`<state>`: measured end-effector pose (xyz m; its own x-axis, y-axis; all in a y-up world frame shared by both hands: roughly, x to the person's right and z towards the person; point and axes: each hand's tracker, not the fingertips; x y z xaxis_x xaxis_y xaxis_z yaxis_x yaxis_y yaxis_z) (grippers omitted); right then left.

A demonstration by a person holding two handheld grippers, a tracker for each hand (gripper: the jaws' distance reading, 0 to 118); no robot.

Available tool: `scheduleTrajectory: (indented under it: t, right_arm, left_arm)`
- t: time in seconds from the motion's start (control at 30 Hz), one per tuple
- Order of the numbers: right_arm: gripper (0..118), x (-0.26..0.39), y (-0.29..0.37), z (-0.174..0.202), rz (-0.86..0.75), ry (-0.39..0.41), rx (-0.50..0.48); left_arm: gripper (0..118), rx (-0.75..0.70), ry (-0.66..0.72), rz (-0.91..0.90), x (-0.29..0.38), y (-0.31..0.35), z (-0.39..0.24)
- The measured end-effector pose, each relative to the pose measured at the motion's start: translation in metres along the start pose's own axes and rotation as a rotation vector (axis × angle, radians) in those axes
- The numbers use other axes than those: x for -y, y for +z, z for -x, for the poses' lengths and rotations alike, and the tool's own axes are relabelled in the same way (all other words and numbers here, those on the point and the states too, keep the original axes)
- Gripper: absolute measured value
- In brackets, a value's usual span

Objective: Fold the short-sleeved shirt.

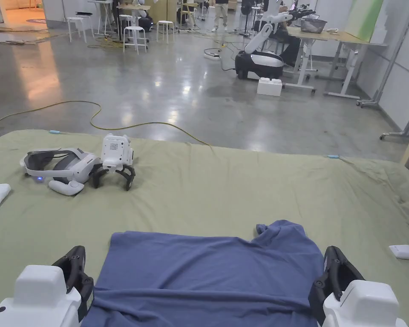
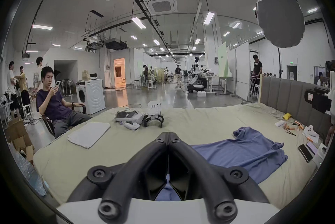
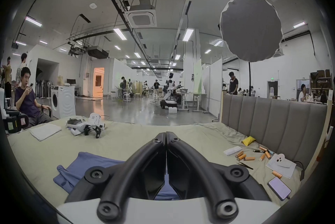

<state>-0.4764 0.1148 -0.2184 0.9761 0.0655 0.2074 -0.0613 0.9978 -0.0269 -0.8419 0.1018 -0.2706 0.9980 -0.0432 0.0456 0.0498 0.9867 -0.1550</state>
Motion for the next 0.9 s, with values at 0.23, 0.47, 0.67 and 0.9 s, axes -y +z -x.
scheduleTrajectory:
  t: [0.23,0.47,0.67,0.9]
  right_arm:
    - [0,0.01,0.001,-0.003,0.027,-0.015,-0.01]
    - [0,0.018,-0.003,-0.008,0.093,-0.006,-0.009]
    - [0,0.032,-0.005,-0.014,0.148,0.002,-0.003]
    - [0,0.046,-0.008,-0.023,0.211,-0.002,0.011]
  left_arm:
    - [0,-0.003,0.046,0.225,0.043,-0.035,0.039]
    - [3,0.059,0.086,0.675,0.095,-0.121,0.064]
    - [81,0.045,0.101,0.87,0.114,-0.15,0.048]
    - [71,0.006,0.015,0.95,0.124,-0.152,0.021]
